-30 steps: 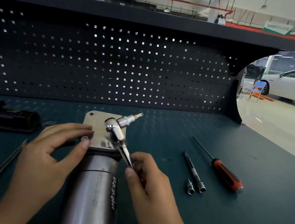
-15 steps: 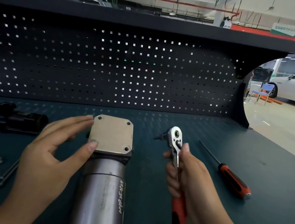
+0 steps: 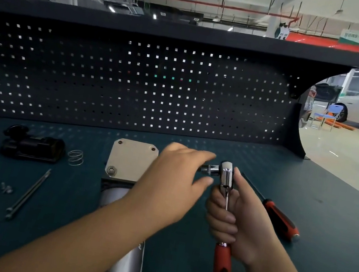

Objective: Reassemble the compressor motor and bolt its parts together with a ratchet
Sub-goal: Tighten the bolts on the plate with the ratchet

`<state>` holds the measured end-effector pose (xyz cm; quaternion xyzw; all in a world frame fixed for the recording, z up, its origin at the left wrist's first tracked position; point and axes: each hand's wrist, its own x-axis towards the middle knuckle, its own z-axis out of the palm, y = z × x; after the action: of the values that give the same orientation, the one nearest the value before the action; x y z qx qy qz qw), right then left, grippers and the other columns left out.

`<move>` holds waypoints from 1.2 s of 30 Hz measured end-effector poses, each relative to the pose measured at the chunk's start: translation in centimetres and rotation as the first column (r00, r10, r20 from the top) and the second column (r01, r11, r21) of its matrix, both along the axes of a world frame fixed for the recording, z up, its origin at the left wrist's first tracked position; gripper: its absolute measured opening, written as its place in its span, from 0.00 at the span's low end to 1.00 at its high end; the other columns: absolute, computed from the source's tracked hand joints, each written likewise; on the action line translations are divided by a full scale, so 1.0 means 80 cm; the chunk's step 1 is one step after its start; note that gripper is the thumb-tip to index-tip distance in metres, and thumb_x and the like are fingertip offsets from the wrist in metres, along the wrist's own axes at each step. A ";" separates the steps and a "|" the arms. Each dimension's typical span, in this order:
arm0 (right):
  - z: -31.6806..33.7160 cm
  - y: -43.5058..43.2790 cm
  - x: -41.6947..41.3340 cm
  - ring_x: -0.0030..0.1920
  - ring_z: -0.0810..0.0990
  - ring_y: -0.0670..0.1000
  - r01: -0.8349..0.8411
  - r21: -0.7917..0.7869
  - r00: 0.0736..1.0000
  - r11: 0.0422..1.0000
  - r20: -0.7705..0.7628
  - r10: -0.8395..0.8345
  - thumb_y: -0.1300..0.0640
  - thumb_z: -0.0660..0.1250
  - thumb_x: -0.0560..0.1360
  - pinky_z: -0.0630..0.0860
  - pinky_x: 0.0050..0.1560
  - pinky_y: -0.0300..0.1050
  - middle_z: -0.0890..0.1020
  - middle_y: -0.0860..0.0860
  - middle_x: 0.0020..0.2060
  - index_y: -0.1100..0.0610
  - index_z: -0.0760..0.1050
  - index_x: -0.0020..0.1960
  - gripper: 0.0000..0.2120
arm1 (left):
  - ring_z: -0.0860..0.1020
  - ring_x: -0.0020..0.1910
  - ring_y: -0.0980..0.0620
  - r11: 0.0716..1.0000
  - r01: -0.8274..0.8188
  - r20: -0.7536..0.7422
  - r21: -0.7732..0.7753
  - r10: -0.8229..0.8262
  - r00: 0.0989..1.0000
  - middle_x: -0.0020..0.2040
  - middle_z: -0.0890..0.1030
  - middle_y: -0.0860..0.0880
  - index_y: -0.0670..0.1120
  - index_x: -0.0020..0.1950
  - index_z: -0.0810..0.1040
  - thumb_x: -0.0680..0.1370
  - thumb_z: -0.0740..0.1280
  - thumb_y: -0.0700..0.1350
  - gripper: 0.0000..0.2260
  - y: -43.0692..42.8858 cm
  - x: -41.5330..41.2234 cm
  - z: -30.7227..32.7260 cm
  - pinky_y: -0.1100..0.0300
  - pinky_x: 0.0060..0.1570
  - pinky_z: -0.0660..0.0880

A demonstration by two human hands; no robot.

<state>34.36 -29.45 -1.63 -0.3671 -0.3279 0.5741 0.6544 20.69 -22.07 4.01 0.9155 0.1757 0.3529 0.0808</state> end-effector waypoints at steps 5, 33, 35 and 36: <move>0.005 -0.010 0.018 0.15 0.58 0.43 -0.034 0.000 0.999 0.999 -0.022 0.034 0.35 0.55 0.72 0.53 0.17 0.30 0.60 0.47 0.17 0.55 0.66 0.26 0.27 | 0.76 0.47 0.55 0.989 0.001 -0.099 -0.145 -0.015 0.995 0.47 0.82 0.54 0.54 0.56 0.81 0.77 0.67 0.48 0.09 -0.005 0.037 0.013 0.63 0.47 0.69; 0.000 -0.025 0.055 0.21 0.42 0.44 0.077 0.125 0.981 0.989 -0.189 -0.053 0.35 0.58 0.73 0.48 0.15 0.34 0.50 0.47 0.21 0.54 0.65 0.25 0.27 | 0.75 0.38 0.49 0.923 -0.354 -0.617 -0.149 0.194 0.763 0.42 0.76 0.46 0.41 0.44 0.77 0.74 0.72 0.47 0.09 -0.006 0.087 -0.022 0.60 0.33 0.72; -0.002 -0.025 0.057 0.21 0.41 0.44 0.061 0.151 0.980 0.987 -0.196 -0.031 0.35 0.60 0.72 0.50 0.15 0.34 0.49 0.47 0.22 0.54 0.65 0.26 0.26 | 0.77 0.41 0.49 0.910 -0.405 -0.764 -0.084 0.202 0.613 0.46 0.76 0.45 0.40 0.46 0.74 0.76 0.70 0.46 0.10 -0.002 0.106 -0.031 0.61 0.35 0.72; -0.003 -0.026 0.058 0.22 0.41 0.44 0.061 0.165 0.979 0.984 -0.201 -0.026 0.35 0.60 0.72 0.50 0.14 0.34 0.49 0.47 0.21 0.54 0.65 0.26 0.26 | 0.78 0.48 0.48 0.907 -0.414 -0.792 -0.072 0.200 0.577 0.54 0.76 0.44 0.39 0.53 0.74 0.76 0.69 0.46 0.12 0.001 0.115 -0.038 0.61 0.39 0.73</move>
<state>38.97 -31.55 -1.83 -0.2579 -0.3009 0.5631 0.7252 29.86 -21.97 1.00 0.9139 0.3932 -0.0873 0.0496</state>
